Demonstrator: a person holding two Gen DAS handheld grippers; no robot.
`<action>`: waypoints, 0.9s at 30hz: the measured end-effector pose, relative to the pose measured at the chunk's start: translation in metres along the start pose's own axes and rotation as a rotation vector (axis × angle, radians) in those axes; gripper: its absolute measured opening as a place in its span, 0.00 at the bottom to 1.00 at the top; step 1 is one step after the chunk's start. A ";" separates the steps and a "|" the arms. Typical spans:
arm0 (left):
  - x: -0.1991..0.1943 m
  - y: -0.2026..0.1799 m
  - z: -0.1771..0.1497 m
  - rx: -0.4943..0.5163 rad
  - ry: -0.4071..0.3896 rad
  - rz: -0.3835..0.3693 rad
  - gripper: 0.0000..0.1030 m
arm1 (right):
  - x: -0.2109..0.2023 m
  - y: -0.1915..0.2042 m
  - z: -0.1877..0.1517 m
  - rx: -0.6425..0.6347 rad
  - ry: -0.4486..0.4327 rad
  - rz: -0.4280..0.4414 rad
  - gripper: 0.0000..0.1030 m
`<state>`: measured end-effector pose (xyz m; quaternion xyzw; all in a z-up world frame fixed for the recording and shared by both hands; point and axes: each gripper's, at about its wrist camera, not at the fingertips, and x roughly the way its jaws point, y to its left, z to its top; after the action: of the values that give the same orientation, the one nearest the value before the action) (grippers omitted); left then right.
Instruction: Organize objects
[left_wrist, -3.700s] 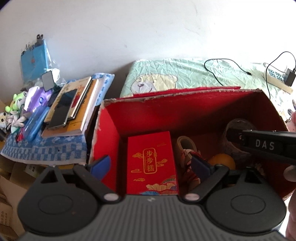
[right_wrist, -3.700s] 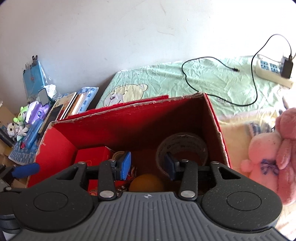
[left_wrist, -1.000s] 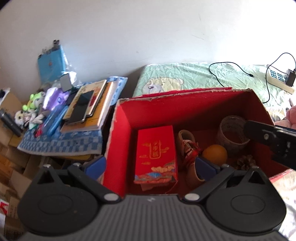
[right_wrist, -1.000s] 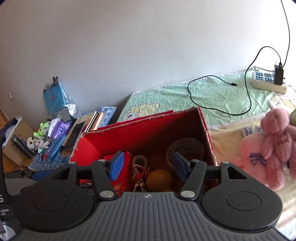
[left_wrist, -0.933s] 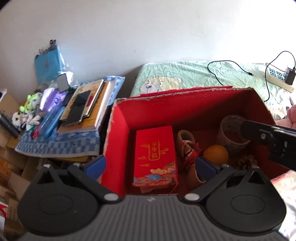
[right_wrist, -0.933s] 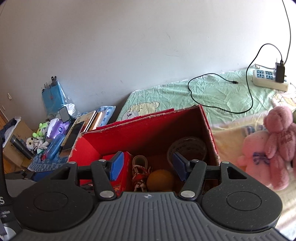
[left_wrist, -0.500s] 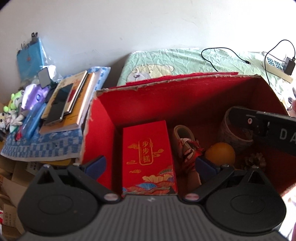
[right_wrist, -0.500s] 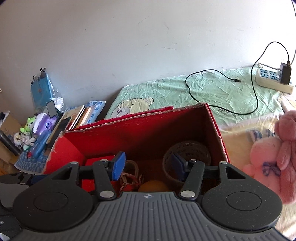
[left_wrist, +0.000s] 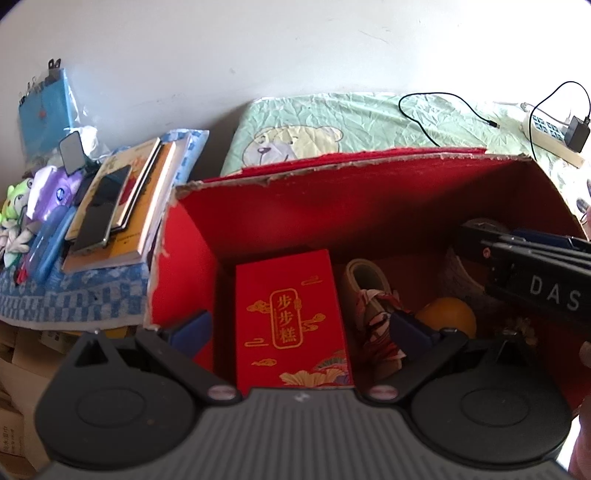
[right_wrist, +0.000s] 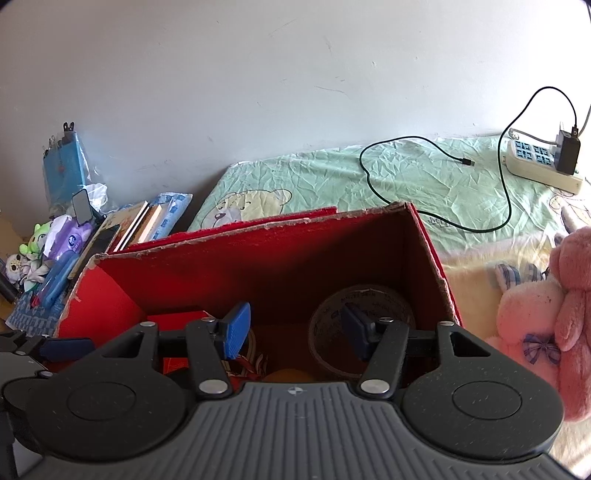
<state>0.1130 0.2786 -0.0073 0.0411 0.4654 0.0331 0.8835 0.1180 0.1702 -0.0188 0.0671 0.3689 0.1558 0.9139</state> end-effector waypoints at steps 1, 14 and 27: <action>0.000 0.000 0.000 0.000 0.001 -0.001 0.98 | 0.000 0.000 0.000 -0.001 0.002 -0.002 0.57; 0.001 0.000 0.001 -0.007 0.013 -0.028 0.98 | 0.001 0.001 -0.002 -0.001 0.007 -0.011 0.57; 0.000 0.003 -0.001 -0.036 0.027 -0.010 0.98 | -0.004 0.001 -0.004 0.012 0.016 -0.005 0.57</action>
<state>0.1123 0.2813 -0.0077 0.0225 0.4766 0.0375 0.8780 0.1117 0.1696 -0.0188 0.0704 0.3772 0.1519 0.9109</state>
